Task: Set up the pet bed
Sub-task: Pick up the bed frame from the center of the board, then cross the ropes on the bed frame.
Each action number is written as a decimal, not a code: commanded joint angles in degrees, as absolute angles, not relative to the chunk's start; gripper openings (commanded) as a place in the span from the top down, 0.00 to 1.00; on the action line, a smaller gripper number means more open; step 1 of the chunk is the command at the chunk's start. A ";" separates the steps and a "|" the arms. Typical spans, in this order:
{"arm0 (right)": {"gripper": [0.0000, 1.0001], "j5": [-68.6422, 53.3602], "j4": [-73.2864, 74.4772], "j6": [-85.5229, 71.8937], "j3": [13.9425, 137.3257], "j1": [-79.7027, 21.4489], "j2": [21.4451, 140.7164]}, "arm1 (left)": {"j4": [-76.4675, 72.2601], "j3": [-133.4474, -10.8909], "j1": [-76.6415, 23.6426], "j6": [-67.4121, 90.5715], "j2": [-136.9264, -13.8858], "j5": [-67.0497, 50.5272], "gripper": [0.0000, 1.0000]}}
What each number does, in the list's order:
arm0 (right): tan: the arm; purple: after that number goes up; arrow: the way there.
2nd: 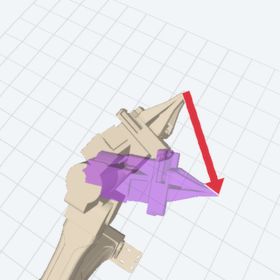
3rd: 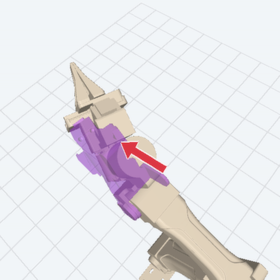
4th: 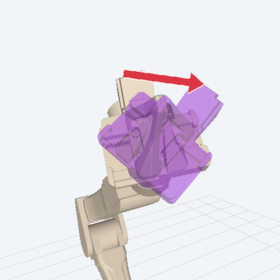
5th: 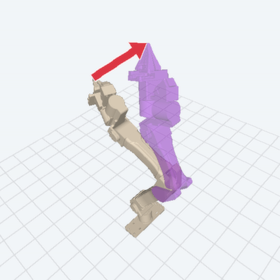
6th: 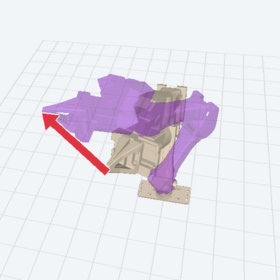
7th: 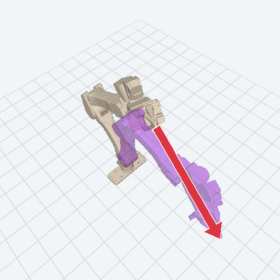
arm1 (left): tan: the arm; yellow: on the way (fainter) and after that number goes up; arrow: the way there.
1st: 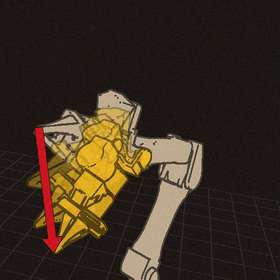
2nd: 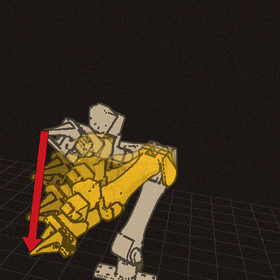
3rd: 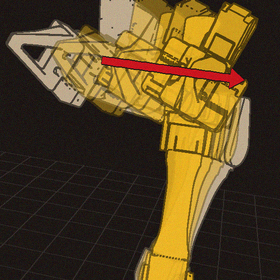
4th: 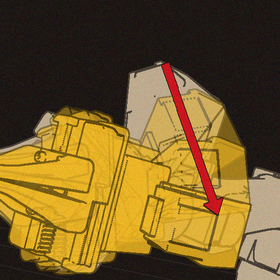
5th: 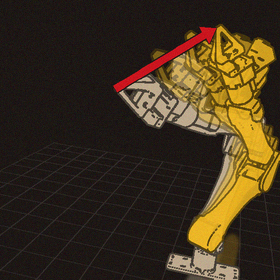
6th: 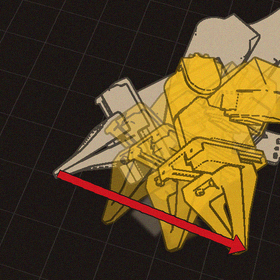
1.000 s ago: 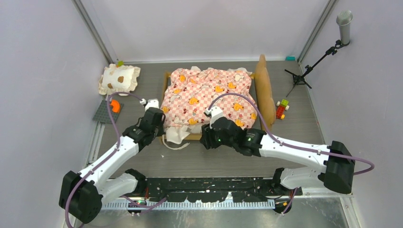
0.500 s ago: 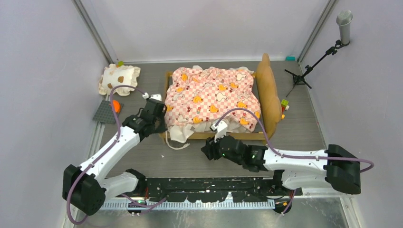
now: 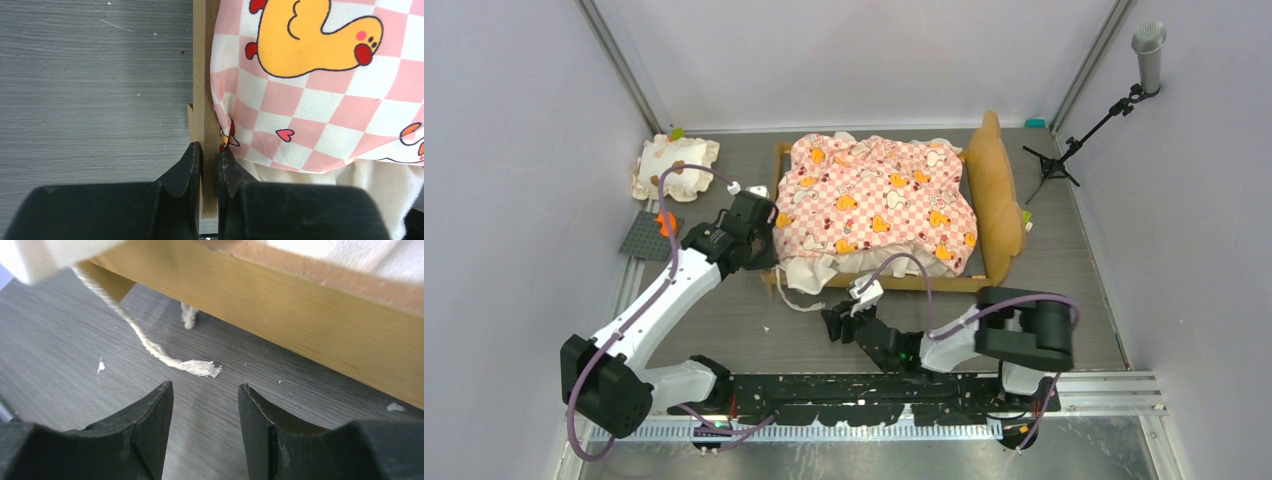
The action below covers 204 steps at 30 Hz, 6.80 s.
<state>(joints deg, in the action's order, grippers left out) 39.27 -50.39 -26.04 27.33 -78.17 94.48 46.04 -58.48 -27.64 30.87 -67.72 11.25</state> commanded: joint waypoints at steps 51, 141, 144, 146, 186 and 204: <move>0.99 62.27 -82.49 -14.53 40.84 -80.65 121.52 | 38.19 -61.28 -27.60 33.92 -66.46 1.08 1.00; 0.99 24.30 -19.89 -25.97 56.98 -70.33 106.49 | 20.90 -30.29 -19.58 38.76 -48.68 5.69 0.46; 0.99 23.94 -20.53 -26.58 56.78 -70.26 106.98 | 14.63 -29.23 -21.92 38.21 -53.49 6.38 0.48; 0.99 23.75 -20.64 -26.91 56.78 -70.22 107.21 | 11.10 -28.87 -23.73 37.78 -57.01 7.99 0.48; 0.99 19.87 -25.04 -30.58 51.86 -69.51 105.82 | 14.09 -24.82 -33.35 47.23 -65.27 13.20 1.00; 0.99 10.10 -20.85 -33.24 55.31 -69.36 108.49 | 29.20 -20.70 -33.53 56.27 -40.94 11.55 1.00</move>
